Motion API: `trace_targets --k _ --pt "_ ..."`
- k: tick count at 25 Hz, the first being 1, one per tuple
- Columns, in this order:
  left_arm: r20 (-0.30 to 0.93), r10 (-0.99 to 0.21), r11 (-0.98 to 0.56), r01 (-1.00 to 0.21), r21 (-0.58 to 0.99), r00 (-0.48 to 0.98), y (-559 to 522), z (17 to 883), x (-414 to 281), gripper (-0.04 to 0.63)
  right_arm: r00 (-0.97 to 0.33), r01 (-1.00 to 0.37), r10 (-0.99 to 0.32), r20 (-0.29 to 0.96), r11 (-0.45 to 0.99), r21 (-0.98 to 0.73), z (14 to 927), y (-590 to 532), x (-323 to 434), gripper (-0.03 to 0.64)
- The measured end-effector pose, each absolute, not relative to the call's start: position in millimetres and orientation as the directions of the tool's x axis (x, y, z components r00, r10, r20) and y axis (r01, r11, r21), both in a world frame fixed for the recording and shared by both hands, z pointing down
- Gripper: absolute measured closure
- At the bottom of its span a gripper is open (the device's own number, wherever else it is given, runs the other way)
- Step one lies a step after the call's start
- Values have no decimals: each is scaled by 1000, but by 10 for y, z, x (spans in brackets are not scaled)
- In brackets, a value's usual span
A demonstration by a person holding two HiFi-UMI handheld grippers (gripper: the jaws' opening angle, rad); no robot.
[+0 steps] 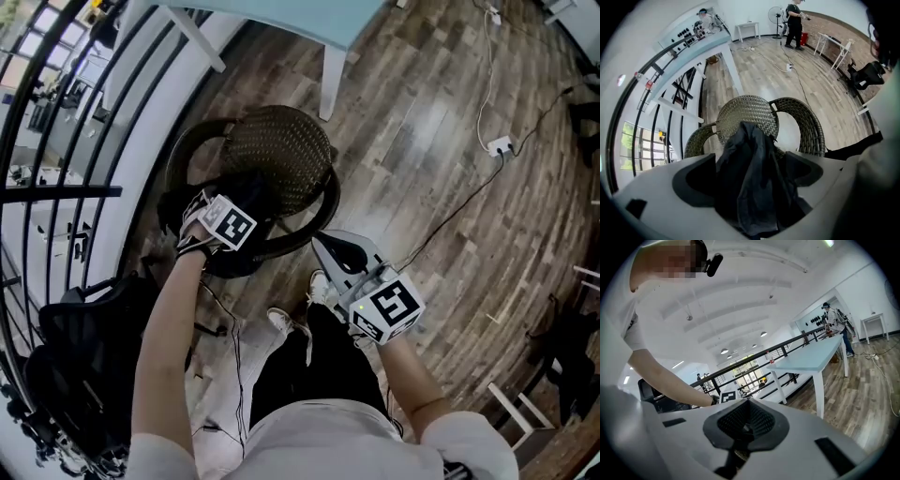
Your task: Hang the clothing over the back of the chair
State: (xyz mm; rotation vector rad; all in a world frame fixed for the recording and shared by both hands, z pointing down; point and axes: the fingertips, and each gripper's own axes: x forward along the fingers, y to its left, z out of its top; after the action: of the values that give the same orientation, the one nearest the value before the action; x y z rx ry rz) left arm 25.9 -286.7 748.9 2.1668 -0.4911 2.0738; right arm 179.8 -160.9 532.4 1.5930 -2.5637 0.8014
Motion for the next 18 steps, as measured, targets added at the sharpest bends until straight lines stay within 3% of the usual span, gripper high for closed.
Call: trace_targets --k 18 --pt "941 -307 -874 -432 -220 141 -2557 6409 -337 145 -380 -894 -890 250 285 -346 4537 -1048 1667 598"
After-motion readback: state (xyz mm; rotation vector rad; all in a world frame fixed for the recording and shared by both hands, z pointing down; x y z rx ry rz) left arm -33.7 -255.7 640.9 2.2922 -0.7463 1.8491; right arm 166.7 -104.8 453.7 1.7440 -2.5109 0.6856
